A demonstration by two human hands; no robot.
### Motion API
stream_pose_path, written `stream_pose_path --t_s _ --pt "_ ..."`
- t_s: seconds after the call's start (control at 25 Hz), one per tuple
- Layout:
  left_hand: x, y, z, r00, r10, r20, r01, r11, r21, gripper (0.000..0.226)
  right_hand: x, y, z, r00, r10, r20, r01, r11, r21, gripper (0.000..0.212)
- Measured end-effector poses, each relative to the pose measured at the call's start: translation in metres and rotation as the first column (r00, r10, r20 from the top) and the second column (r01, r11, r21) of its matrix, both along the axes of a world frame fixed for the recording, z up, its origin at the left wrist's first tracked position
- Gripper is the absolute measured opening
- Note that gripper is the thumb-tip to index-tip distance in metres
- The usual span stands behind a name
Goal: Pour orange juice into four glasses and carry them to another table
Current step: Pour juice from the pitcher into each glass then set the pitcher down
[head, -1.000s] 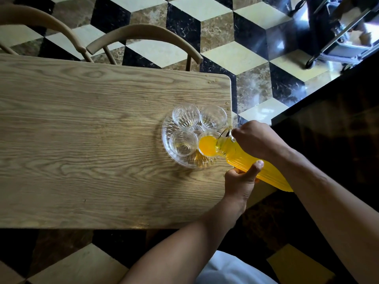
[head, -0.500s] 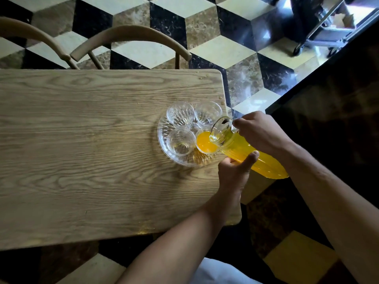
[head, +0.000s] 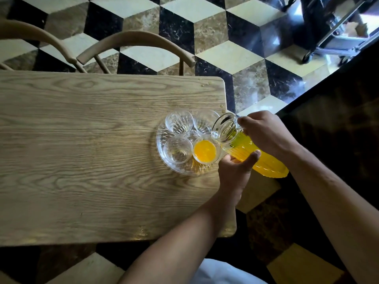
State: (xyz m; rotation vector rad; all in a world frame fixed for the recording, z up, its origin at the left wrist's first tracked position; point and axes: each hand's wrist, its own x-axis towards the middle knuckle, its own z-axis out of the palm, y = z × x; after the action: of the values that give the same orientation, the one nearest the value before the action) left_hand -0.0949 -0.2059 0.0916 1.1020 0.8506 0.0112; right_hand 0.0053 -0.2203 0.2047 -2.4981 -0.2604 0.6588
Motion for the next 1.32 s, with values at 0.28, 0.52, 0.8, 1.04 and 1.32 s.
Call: stream_pose_path --t_s 0.28,0.52,0.8,1.04,1.32 --pt "0.029 -0.002 0.003 0.997 0.076 -0.004 -0.076 0.997 -0.005 0.086 0.029 0.012 -0.01 0.995 0.096 0.03 -0.094 0.994 -0.06 0.042" --pt "0.046 -0.006 -0.001 0.994 0.098 -0.04 -0.099 0.994 -0.037 0.083 0.05 0.019 -0.018 0.991 0.136 0.02 -0.133 0.985 -0.114 0.04" --pt "0.058 -0.009 -0.006 0.988 0.133 -0.073 -0.141 0.984 -0.113 0.086 0.062 0.028 -0.023 0.981 0.194 -0.003 -0.191 0.963 -0.19 0.039" --pt "0.065 -0.01 -0.008 0.984 0.155 -0.083 -0.167 0.974 -0.153 0.084 0.068 0.038 -0.024 0.968 0.252 -0.004 -0.244 0.934 -0.261 0.039" --pt "0.071 -0.013 -0.019 0.979 0.188 -0.083 -0.203 0.944 -0.259 0.08 0.071 0.048 -0.022 0.96 0.278 -0.028 -0.272 0.906 -0.323 0.036"
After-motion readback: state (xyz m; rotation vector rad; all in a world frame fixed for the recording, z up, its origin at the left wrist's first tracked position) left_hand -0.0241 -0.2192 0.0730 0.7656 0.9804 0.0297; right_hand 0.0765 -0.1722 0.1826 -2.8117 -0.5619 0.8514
